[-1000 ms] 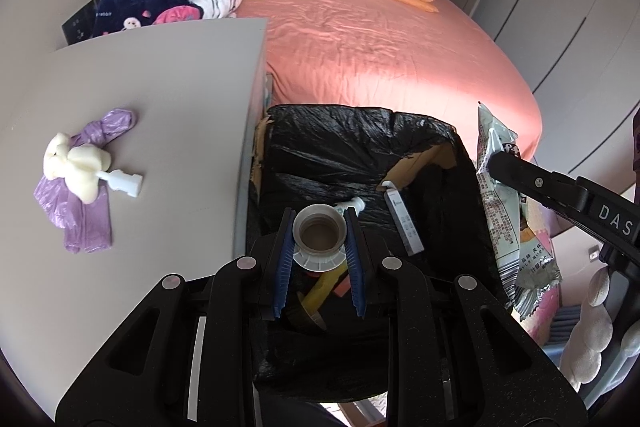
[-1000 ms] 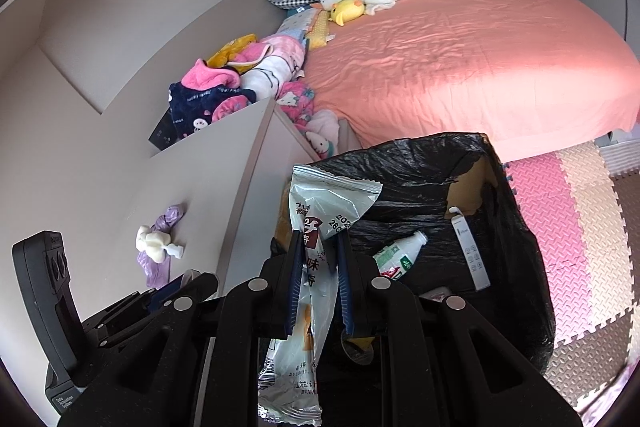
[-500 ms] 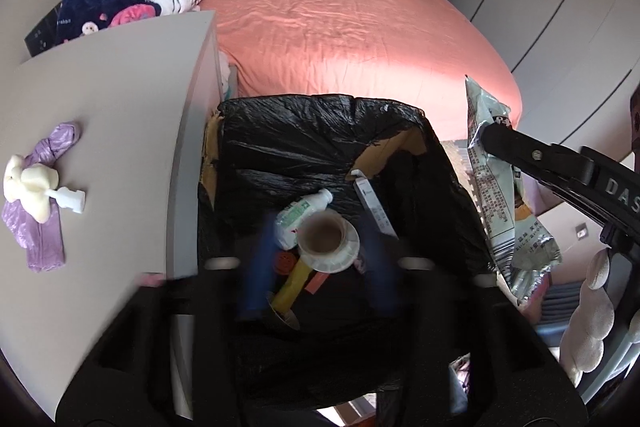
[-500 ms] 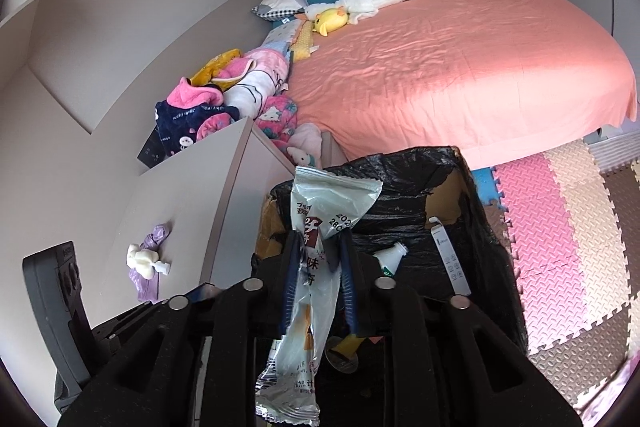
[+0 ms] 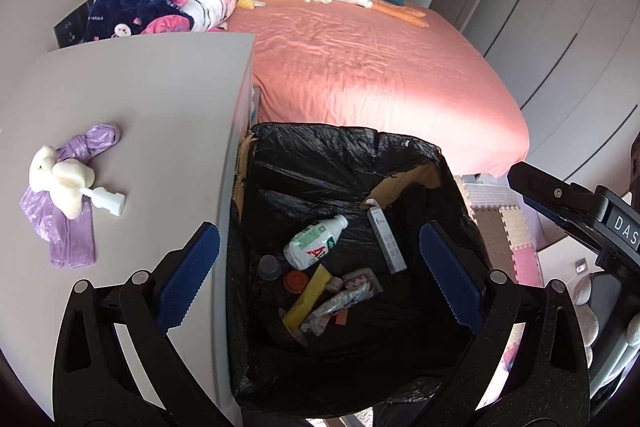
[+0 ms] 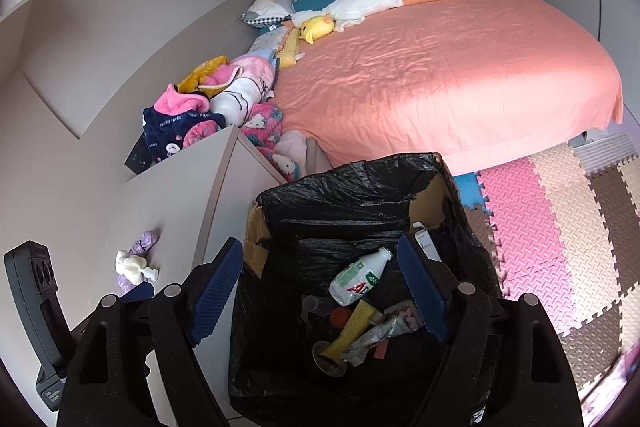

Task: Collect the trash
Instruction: 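Move both open tools over the desk toward the purple bag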

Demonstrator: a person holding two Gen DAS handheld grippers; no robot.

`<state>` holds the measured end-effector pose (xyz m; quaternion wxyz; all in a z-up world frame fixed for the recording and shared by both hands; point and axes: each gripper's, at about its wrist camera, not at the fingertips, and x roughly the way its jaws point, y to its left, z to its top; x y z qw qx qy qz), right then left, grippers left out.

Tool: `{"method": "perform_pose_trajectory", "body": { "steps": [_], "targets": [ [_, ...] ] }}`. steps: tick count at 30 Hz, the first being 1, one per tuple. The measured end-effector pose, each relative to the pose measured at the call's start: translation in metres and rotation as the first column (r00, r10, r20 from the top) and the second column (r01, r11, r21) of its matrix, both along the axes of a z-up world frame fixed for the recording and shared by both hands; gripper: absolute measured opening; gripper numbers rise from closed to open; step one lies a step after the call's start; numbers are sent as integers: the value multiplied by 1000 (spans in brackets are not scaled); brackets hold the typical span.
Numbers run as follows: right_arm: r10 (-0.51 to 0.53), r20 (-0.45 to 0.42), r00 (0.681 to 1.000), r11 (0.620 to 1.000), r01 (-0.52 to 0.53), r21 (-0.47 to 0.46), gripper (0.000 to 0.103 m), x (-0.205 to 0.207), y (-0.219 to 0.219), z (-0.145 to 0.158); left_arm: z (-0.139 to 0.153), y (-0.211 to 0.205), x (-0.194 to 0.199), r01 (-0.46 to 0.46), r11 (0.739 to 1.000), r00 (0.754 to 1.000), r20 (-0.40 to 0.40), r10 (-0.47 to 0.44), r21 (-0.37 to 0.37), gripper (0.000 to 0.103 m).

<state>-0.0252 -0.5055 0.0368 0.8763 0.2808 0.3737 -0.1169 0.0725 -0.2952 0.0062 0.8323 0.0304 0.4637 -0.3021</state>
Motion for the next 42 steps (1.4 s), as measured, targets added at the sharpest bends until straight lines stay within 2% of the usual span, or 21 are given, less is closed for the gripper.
{"method": "perform_pose_trajectory", "body": {
  "steps": [16,29,42],
  "targets": [
    [84,-12,996,995,-84,-44,80,22,45,0,-2,54,14,-87,996,996,6,87,3,97],
    [174,-9,985,983,-174,-64,80,51,88,-3,-3,113,29,-188,982,982,25,188,13,97],
    [289,0,957,952,-288,-106,80,81,139,-9,-12,164,44,-270,963,962,36,269,13,97]
  ]
}}
